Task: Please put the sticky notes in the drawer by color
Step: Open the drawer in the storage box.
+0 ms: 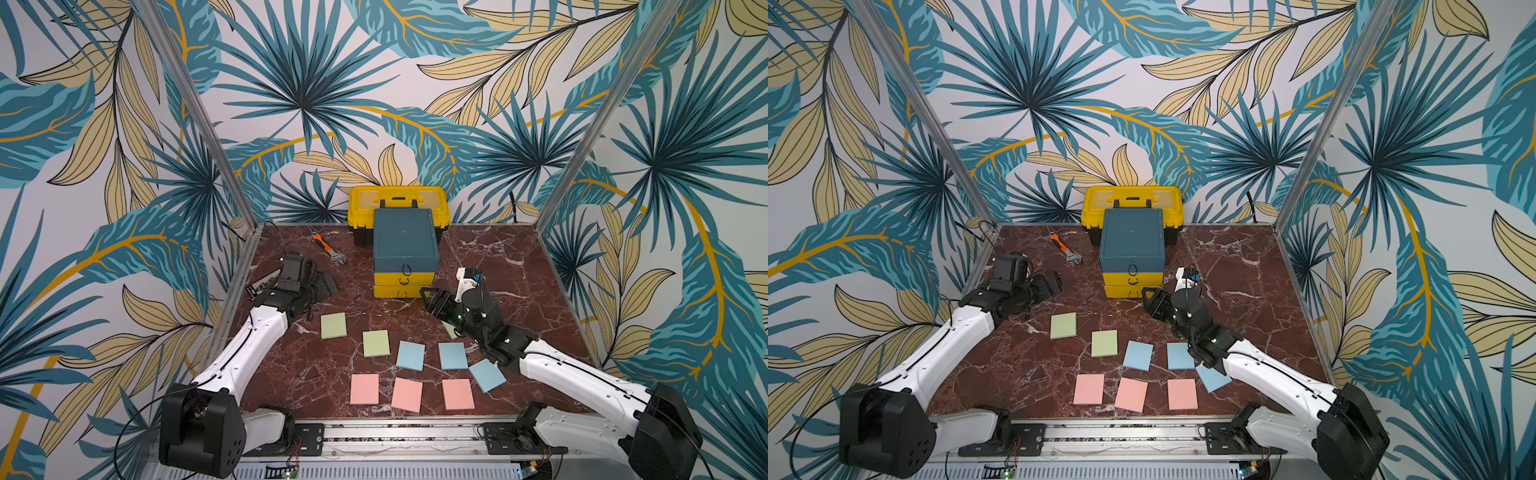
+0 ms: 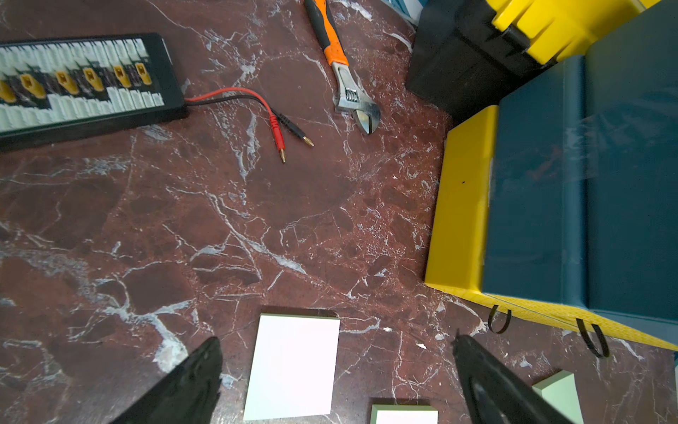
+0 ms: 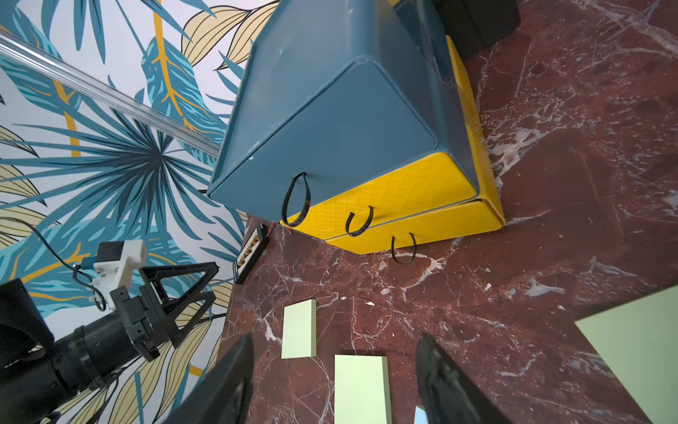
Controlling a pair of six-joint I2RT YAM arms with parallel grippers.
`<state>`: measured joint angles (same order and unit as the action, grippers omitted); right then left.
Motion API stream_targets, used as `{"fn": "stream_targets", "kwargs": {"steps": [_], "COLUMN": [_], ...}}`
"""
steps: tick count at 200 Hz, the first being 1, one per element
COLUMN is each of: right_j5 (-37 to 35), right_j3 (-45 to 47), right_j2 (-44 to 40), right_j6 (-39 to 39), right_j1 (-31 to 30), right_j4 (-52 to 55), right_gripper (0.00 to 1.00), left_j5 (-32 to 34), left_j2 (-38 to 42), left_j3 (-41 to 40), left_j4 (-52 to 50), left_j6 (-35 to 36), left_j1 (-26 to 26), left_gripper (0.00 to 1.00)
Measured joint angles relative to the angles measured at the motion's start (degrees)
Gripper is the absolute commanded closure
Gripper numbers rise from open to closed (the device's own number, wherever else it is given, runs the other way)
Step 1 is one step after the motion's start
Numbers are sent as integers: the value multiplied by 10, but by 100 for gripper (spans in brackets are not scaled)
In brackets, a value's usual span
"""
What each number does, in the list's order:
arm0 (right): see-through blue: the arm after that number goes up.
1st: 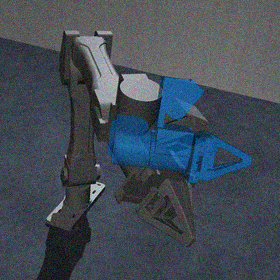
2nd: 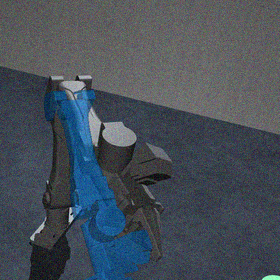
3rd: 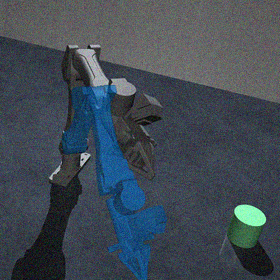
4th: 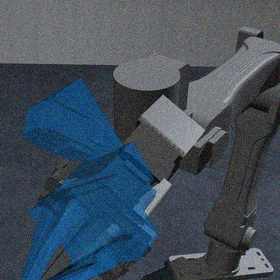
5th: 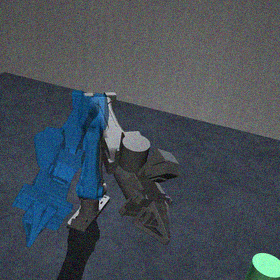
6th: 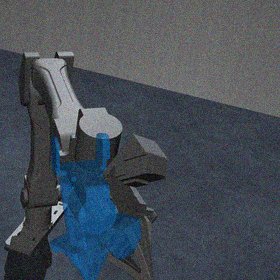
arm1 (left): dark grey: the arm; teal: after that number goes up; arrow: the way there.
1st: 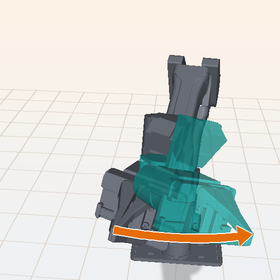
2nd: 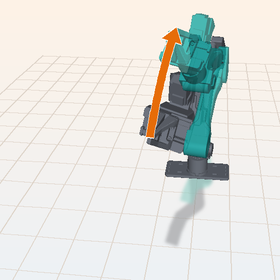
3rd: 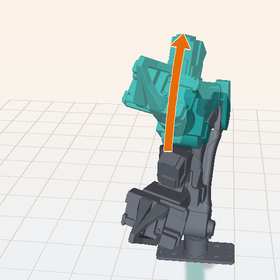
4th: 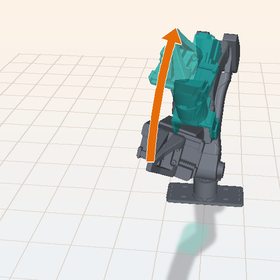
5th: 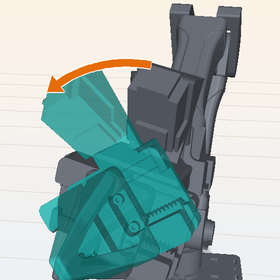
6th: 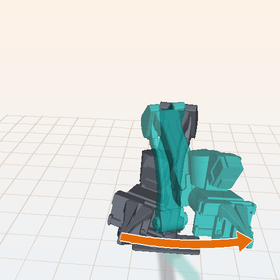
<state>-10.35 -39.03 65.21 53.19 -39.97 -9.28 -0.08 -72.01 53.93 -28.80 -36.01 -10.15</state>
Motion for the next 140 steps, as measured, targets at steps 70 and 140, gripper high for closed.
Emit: {"fn": "stream_targets", "kwargs": {"steps": [70,140], "right_j5": [-5,-9], "right_j3": [28,28], "right_j2": [31,66], "right_j6": [53,86], "right_j1": [0,0], "right_j4": [-85,-164], "right_gripper": [29,29], "left_j5": [-4,-8], "left_j2": [19,40], "left_j3": [0,-1], "left_j4": [-7,-17], "left_j6": [0,-5], "left_j1": [-4,-14], "left_gripper": [0,0]}}
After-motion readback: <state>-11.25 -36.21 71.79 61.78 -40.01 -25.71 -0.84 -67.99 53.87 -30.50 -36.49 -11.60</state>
